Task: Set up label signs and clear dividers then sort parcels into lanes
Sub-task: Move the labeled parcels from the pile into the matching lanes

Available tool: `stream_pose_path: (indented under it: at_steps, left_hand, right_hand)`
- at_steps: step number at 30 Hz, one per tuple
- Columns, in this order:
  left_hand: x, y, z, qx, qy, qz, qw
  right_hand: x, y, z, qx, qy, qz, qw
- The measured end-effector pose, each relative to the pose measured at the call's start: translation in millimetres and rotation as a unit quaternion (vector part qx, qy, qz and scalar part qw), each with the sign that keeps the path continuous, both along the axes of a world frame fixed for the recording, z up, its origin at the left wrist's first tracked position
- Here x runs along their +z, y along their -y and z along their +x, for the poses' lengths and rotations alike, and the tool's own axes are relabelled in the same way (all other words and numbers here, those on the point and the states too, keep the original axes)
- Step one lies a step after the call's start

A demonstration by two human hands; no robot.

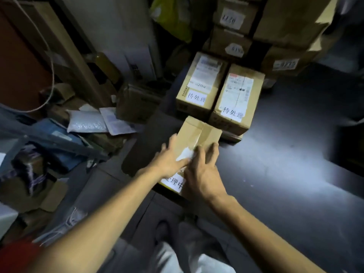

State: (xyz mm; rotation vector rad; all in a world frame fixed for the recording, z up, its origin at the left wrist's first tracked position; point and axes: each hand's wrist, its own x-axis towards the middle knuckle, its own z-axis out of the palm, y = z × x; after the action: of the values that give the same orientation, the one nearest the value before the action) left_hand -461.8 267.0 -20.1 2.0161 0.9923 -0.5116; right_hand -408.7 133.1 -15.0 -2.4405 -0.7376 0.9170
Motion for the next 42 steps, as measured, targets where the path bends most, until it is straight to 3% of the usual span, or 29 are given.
stream_pose_path:
  at_steps: [5, 10, 15, 24, 30, 35, 42]
  left_hand:
    - [13.9, 3.3, -3.3, 0.015, 0.025, -0.038, 0.999]
    - [49.7, 33.5, 1.3, -0.039, 0.031, -0.091, 0.995]
    - [112.0, 80.1, 49.8, -0.133, 0.111, -0.118, 0.978]
    - [205.8, 231.8, 138.7, -0.264, 0.240, -0.083, 0.931]
    - [226.6, 327.1, 184.4, -0.301, 0.264, -0.033, 0.916]
    - [232.5, 382.8, 216.6, -0.281, 0.276, -0.002, 0.919]
    - [238.4, 436.6, 282.5, -0.184, 0.316, -0.086, 0.927]
  right_hand:
    - [21.0, 9.2, -8.8, -0.109, -0.023, 0.057, 0.992]
    - [64.8, 41.9, -11.4, -0.161, 0.022, 0.041, 0.986]
    - [127.6, 102.1, 9.1, -0.262, 0.058, 0.083, 0.960]
    - [207.3, 251.1, 59.3, -0.390, 0.191, 0.129, 0.891]
    - [227.0, 346.5, 97.1, -0.403, 0.211, 0.126, 0.881]
    - [233.2, 401.1, 137.2, -0.406, 0.224, 0.150, 0.873]
    - [242.5, 445.9, 216.3, -0.417, 0.281, 0.168, 0.848]
